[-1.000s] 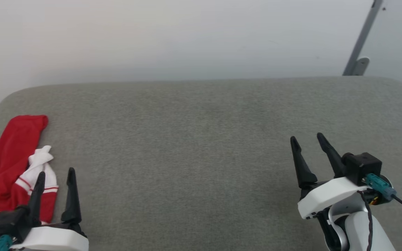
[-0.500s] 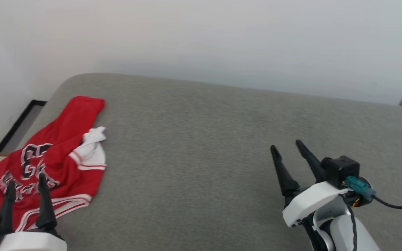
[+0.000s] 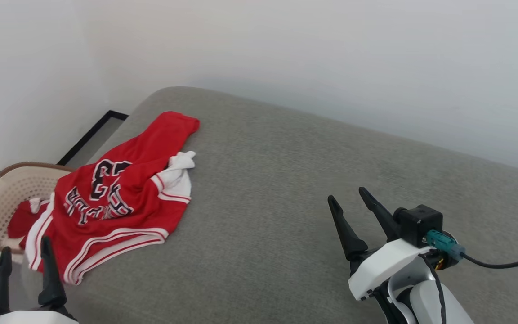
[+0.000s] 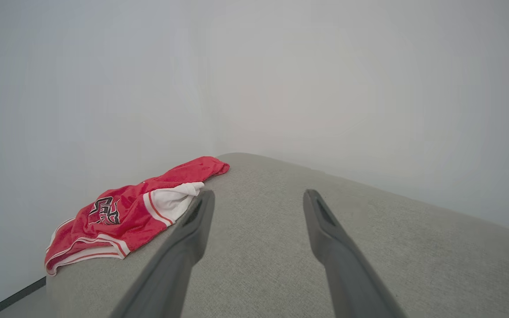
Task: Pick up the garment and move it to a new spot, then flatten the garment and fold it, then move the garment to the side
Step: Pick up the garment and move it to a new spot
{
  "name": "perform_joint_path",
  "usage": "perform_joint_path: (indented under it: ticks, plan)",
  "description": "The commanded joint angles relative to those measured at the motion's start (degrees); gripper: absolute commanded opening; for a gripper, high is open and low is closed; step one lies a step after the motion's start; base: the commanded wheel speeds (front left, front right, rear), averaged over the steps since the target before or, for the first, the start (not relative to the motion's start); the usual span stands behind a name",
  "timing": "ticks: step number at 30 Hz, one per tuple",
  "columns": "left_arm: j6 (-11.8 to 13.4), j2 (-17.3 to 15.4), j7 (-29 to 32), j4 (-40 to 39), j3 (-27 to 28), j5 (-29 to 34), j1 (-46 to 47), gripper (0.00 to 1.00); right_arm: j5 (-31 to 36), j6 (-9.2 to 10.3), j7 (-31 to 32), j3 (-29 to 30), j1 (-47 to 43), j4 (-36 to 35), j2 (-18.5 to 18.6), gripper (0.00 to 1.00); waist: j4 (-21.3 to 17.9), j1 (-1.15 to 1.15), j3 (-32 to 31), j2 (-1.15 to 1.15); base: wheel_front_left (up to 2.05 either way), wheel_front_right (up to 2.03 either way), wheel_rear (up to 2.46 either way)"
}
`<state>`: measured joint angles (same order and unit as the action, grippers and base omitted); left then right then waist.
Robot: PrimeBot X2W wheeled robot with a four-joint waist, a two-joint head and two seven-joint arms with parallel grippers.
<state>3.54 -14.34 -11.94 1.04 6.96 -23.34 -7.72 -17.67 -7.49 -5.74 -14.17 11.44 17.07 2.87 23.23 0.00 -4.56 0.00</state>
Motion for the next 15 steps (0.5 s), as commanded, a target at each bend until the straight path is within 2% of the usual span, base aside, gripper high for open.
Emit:
perform_joint_path:
  ticks: [1, 8, 15]
  plan:
    - [0.5, 0.2, 0.0, -0.6, 0.5, -0.5, -0.9, 1.0, -0.3, 0.0, -0.2, -0.1, 0.4, 0.1, 0.1, 1.0, 1.5, 0.0, 0.0, 0.0, 0.0, 0.0, 0.0]
    - [0.6, 0.6, -0.5, -0.7, 1.0, -1.5, 0.0, 1.0, 0.4, 0.0, 0.2, 0.0, 1.1, -0.2, 0.0, 1.0, 2.9, 0.0, 1.4, 0.0, 0.0, 0.0, 0.0]
    - [0.3, 0.6, 0.4, 2.6, 1.1, -3.6, 5.5, 1.0, 2.1, 0.0, 1.3, 1.4, 2.7, -1.4, 0.1, 1.0, 2.9, 0.0, 4.7, 0.0, 0.0, 0.0, 0.0]
